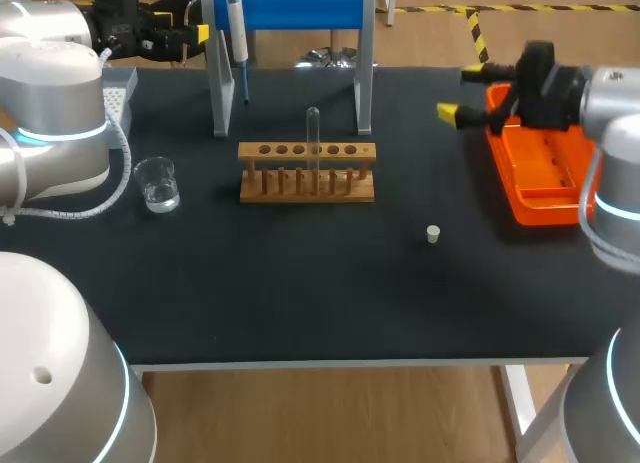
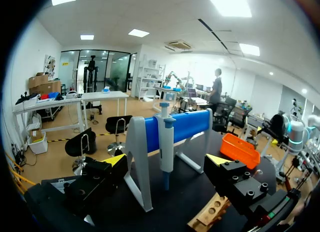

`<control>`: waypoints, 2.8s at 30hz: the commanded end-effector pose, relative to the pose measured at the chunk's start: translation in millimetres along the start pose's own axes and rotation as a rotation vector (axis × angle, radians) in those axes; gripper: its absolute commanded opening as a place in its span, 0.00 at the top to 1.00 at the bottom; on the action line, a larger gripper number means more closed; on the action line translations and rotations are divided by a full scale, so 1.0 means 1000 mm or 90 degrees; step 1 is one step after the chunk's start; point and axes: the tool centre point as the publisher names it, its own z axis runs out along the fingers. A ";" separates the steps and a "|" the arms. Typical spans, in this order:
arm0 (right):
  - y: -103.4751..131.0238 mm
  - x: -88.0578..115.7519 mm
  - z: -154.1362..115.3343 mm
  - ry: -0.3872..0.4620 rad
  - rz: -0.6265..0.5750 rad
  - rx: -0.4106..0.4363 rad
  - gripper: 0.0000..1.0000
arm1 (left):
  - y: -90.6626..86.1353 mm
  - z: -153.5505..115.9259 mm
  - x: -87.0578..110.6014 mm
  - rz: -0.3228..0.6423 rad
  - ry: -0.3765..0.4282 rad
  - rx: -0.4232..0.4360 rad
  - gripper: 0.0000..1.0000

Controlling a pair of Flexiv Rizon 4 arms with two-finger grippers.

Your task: Invert the test tube, pick up the pipette, mount the tip to pipette, aspirate from beaker and dispense into the tube, eject the tip, return the pipette, and cap with the stopper.

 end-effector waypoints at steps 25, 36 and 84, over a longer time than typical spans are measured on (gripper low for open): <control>-0.025 0.071 -0.017 0.049 -0.004 -0.018 0.00 | 0.004 -0.017 0.028 0.025 0.001 -0.001 0.00; -0.025 0.071 -0.017 0.049 -0.004 -0.018 0.00 | 0.027 -0.060 0.119 0.106 0.005 0.006 0.00; -0.008 0.064 0.024 0.146 -0.024 -0.070 0.00 | 0.072 -0.068 0.189 0.153 0.026 -0.062 0.00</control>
